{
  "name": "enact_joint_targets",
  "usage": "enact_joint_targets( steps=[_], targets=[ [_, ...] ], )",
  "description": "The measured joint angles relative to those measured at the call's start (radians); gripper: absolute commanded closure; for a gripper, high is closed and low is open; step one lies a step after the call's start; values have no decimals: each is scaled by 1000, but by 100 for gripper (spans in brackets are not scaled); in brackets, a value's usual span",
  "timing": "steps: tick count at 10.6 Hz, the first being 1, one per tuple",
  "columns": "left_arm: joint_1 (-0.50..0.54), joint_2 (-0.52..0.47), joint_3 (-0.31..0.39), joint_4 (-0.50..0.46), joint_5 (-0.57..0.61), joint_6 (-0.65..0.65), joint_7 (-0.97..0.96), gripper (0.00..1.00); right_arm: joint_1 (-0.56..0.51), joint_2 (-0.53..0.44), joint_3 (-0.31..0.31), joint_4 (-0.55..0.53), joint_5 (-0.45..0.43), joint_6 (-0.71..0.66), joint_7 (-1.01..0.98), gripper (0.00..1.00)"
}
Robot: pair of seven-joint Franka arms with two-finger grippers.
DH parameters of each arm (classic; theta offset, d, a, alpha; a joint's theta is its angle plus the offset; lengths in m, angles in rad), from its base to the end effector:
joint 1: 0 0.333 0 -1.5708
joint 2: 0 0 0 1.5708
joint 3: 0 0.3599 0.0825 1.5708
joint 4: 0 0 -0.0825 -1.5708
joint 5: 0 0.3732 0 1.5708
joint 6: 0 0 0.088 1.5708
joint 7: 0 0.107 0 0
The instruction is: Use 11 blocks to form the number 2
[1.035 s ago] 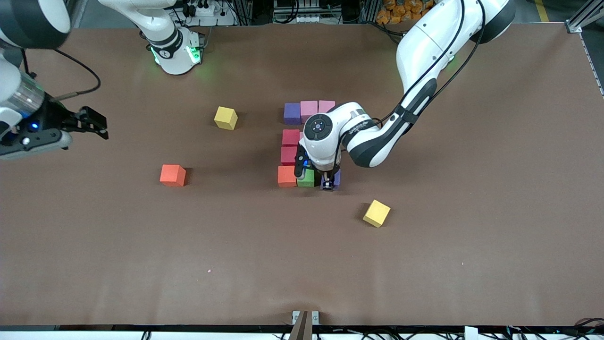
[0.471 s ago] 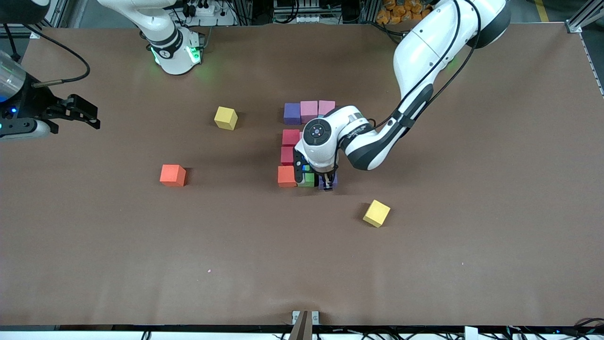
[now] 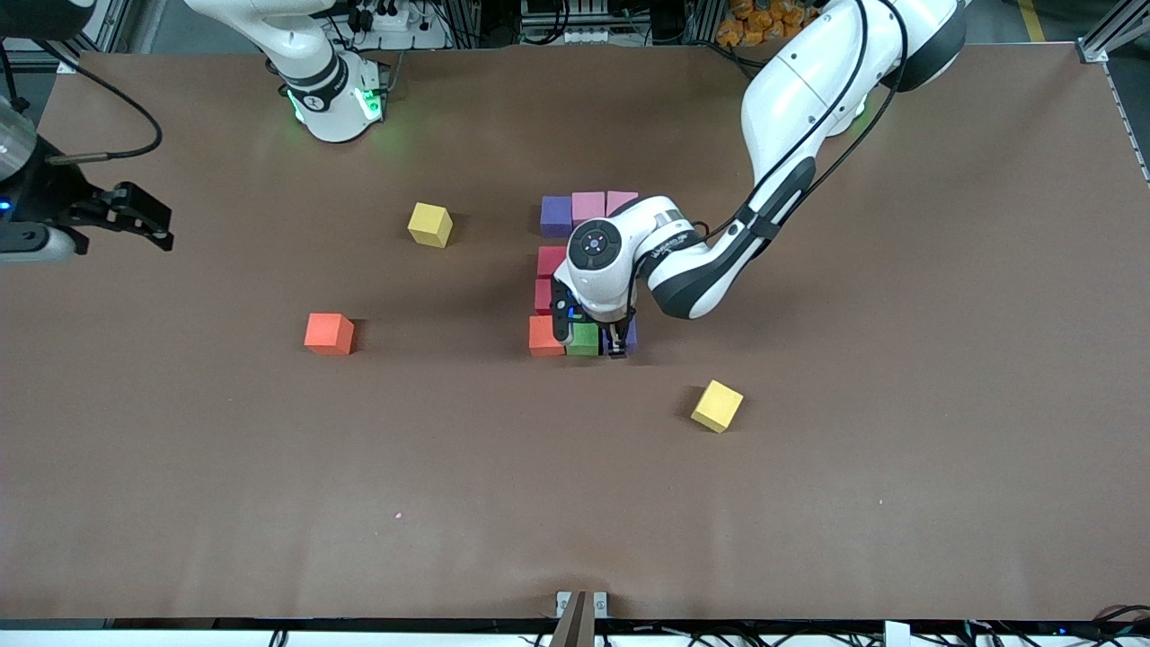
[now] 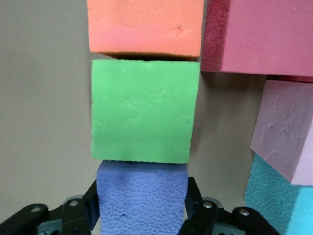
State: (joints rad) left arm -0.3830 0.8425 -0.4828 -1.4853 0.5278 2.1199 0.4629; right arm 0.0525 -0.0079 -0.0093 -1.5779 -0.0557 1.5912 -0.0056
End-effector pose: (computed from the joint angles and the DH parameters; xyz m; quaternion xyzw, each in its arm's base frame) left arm 0.5398 -0.4865 0.2379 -0.7277 0.6835 0.0378 0.0443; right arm 0.5428 0.0176 0.6714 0.9993 0.0247 0.0111 0.0276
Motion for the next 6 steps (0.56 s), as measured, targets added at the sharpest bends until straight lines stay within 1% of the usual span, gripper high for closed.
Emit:
enact_joint_targets(
  steps=[1, 5, 6],
  targets=[
    [0, 0, 0, 1, 0, 0, 0, 0, 0, 1, -6, 0, 1, 5, 0, 0],
    [15, -5, 3, 30, -7, 0, -10, 0, 0, 9, -7, -1, 2, 4, -8, 0],
    [31, -15, 2, 41, -39, 0, -19, 0, 0, 9, -8, -1, 2, 3, -11, 0]
  ],
)
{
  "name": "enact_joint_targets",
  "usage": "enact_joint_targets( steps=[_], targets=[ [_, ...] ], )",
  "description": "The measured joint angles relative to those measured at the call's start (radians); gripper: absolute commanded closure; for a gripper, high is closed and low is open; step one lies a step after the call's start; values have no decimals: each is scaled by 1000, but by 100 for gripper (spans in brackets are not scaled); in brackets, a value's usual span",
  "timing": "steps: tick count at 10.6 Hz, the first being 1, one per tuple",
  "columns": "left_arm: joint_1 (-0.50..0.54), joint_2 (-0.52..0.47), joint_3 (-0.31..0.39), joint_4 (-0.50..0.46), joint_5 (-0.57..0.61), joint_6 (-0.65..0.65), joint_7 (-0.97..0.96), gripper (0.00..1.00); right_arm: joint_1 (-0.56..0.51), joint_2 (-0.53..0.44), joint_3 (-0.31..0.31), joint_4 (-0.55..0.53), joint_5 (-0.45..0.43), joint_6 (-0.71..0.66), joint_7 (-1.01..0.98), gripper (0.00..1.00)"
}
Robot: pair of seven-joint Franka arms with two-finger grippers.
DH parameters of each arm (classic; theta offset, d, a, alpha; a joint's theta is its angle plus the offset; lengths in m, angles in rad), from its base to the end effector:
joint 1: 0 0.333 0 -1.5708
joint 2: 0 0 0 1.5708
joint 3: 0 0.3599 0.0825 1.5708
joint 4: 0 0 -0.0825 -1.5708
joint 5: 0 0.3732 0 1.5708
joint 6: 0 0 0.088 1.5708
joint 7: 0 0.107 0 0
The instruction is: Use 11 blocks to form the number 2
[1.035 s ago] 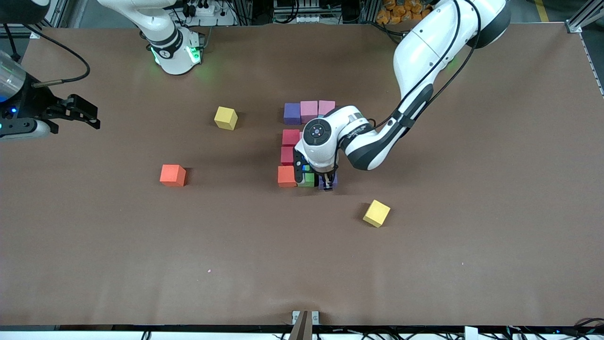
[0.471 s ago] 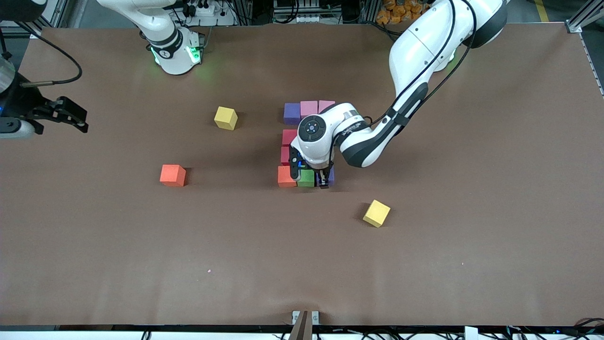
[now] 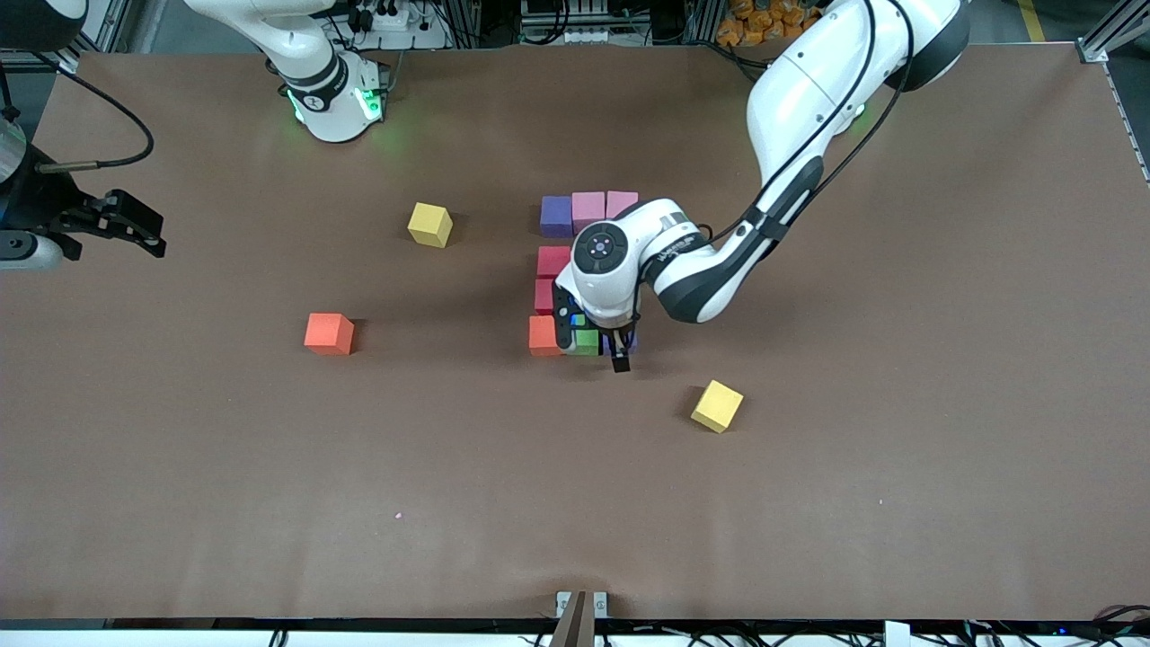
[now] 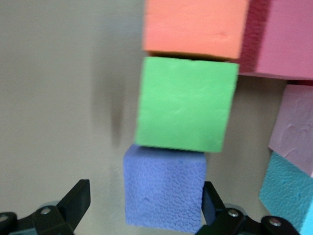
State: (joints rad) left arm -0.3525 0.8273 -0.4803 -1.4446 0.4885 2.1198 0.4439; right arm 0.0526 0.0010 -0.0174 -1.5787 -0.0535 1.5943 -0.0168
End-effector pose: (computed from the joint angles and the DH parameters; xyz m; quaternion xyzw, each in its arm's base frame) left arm 0.5675 -0.4728 0.2640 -0.7582 0.6510 0.0167 0.0322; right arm 0.5462 0.0136 0.6664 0.9993 0.0264 0.0075 0.0267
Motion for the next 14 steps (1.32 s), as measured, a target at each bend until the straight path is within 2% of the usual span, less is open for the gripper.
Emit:
enact_joint_targets(
  steps=[5, 8, 11, 14],
  targets=[
    [95, -199, 5, 11, -185, -105, -25, 0, -40, 10, -25, -3, 28, -8, -15, 0],
    [213, -286, 5, 12, -201, -182, -110, 0, -40, 11, -25, -4, 72, 11, -15, 0],
    [272, -415, 5, 15, -201, -273, -240, 0, -40, 12, -25, -5, 77, 22, -15, 0],
    [377, -513, 6, 13, -203, -364, -272, 0, -39, 12, -24, -5, 78, 23, -17, 0]
  ],
)
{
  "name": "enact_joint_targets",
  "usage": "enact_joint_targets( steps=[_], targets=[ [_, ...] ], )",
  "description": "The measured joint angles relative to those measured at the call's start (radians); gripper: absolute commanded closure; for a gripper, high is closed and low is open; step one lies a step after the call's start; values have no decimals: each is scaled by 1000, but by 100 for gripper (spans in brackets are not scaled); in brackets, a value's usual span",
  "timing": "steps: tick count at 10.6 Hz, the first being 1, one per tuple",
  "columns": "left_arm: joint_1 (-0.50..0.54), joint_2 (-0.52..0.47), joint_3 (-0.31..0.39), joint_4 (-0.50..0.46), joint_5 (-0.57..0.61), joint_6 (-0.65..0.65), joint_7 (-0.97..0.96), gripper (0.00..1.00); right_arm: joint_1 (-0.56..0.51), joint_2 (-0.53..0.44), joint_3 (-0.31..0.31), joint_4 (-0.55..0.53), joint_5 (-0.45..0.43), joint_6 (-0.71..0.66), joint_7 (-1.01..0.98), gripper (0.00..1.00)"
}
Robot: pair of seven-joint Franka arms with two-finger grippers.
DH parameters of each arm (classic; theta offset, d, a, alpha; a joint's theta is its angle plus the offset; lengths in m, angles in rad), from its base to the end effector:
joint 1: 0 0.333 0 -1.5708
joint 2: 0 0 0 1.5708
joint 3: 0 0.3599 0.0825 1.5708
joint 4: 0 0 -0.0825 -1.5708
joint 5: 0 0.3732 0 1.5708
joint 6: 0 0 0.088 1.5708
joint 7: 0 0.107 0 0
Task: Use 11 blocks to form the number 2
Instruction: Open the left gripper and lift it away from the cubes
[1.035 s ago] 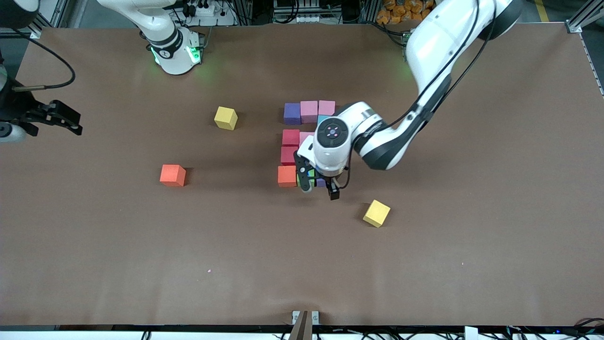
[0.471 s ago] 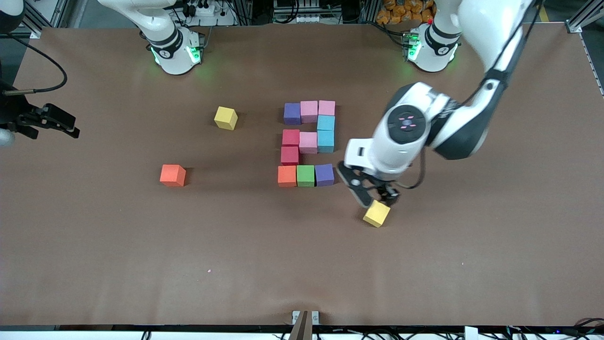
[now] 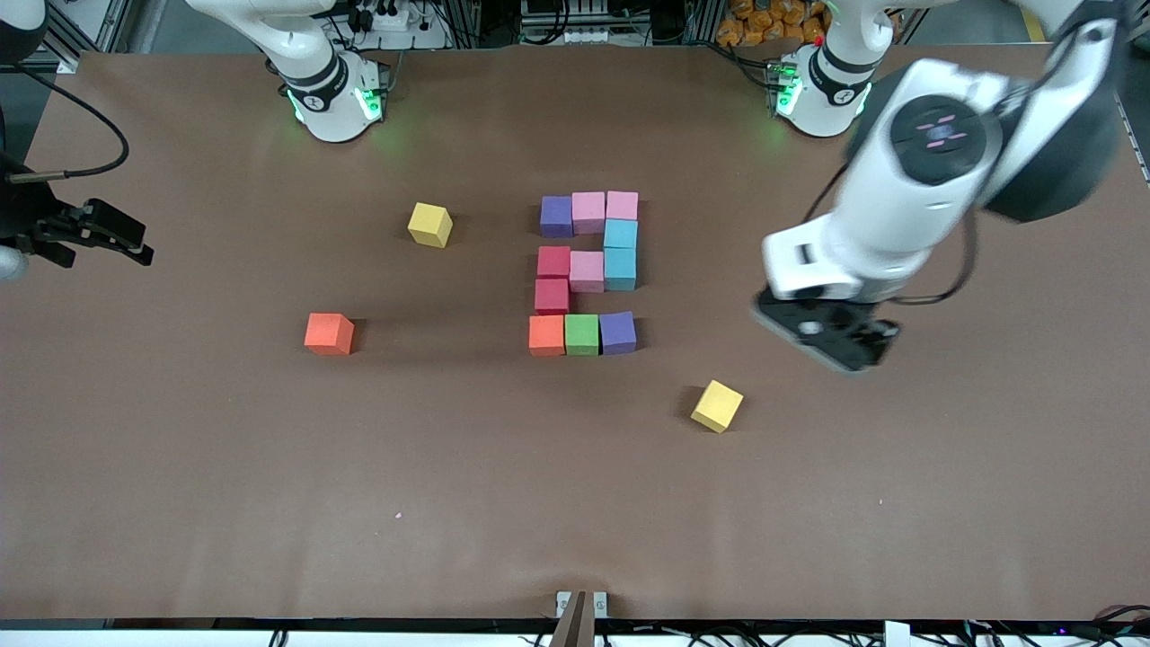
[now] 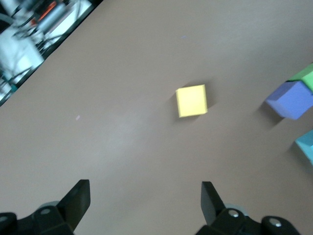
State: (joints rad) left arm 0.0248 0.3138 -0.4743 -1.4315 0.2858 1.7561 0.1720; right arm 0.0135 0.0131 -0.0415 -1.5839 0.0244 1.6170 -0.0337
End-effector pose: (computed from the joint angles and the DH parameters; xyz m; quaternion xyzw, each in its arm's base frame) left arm 0.6191 -0.2171 0.5793 -0.9459 0.3160 -0.0320 0.0667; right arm 0.5524 -0.0128 0.6593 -0.9999 -0.0024 -0.0104 0.0116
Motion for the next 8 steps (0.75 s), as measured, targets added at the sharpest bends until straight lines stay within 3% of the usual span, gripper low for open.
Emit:
enact_joint_targets(
  steps=[8],
  targets=[
    [94, -177, 3, -3, -44, -212, -431, 0, -1, 0, -1, 0, -4, -5, -2, 0]
  ],
)
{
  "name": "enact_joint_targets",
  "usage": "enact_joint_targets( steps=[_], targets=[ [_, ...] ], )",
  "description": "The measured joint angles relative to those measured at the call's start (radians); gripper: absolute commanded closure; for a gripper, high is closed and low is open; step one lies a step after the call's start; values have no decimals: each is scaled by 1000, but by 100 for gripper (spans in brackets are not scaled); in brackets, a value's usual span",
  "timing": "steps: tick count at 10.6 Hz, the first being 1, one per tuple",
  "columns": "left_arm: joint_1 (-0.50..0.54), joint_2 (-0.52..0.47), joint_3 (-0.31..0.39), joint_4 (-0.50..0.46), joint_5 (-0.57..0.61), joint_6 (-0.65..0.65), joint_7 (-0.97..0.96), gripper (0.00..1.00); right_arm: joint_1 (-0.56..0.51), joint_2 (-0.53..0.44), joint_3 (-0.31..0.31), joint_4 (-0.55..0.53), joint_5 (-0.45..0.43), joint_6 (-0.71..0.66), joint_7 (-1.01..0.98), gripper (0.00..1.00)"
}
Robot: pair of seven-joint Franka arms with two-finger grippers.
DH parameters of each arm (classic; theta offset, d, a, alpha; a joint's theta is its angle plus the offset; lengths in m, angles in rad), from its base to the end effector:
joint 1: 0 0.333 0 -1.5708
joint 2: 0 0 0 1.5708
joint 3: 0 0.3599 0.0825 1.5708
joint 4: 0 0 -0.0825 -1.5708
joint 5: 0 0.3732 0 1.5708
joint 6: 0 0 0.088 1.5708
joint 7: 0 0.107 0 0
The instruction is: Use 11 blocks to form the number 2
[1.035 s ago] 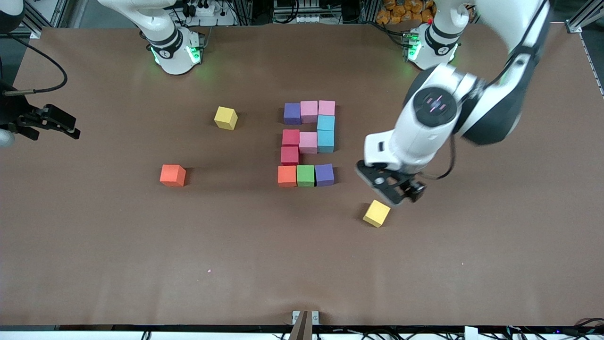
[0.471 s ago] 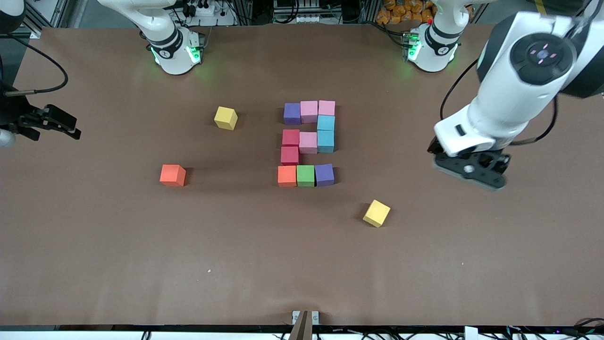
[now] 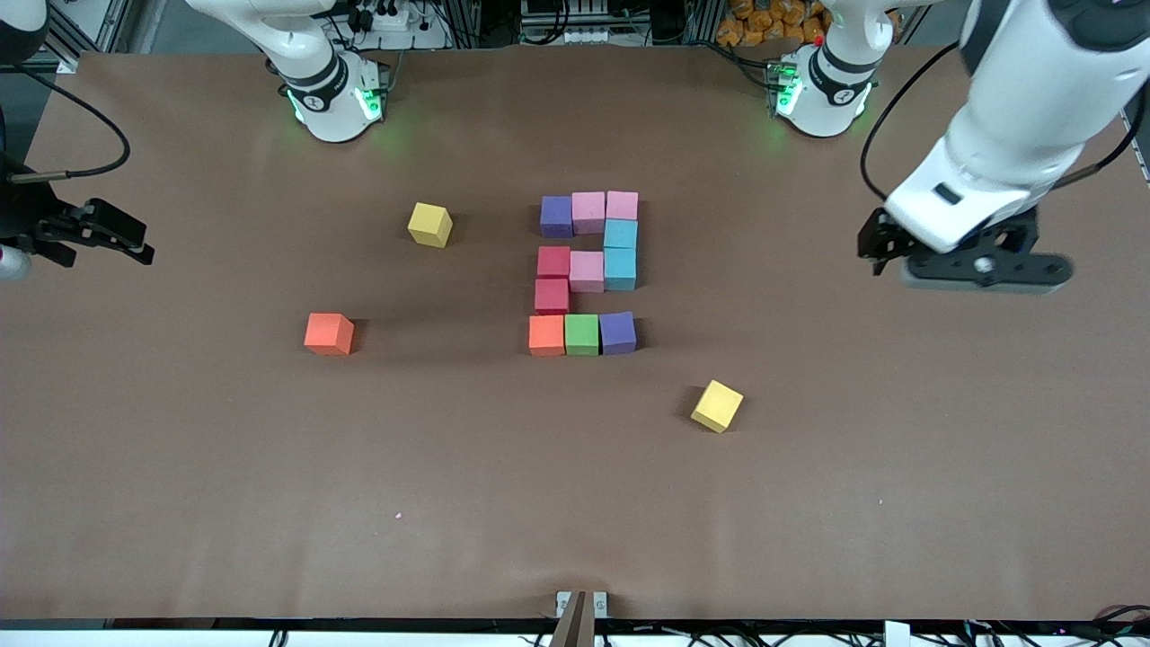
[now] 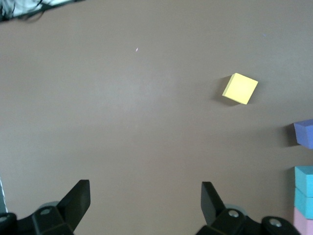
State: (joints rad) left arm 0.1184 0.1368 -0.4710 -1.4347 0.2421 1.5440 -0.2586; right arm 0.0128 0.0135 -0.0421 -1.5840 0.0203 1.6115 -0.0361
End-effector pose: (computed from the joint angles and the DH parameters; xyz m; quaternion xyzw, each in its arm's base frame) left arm 0.5650 -0.1559 0.6607 -0.9950 0.0426 -0.0208 0.0877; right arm 0.5519 -0.0139 0.6585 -0.9999 -0.0031 -0.0073 0.0096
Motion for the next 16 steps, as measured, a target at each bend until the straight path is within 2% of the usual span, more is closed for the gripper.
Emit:
enact_joint_targets(
  steps=[3, 7, 8, 10, 11, 14, 16],
  targets=[
    [100, -14, 4, -3, -143, -7, -36, 0, -1, -1, -1, 15, -1, -23, 3, 0],
    [162, -86, 11, -3, -208, -8, -45, 0, -2, -3, -5, 31, -5, -31, 4, 0],
    [144, -104, 38, -5, -216, -9, -45, 0, -3, -3, -5, 33, -5, -31, 4, 0],
    [-22, -129, 228, -23, -221, -11, -45, 0, -5, -3, -6, 38, -5, -31, 4, 0],
    [-70, -137, 285, -36, -222, -11, -44, 0, -5, -3, -6, 39, -5, -31, 4, 0],
    [-155, -158, 373, -93, -224, 22, -28, 0, -12, -3, -6, 42, -5, -31, 4, 0],
    [-172, -171, 391, -128, -224, 42, -2, 0, -12, -3, -6, 42, -5, -31, 4, 0]
  ],
)
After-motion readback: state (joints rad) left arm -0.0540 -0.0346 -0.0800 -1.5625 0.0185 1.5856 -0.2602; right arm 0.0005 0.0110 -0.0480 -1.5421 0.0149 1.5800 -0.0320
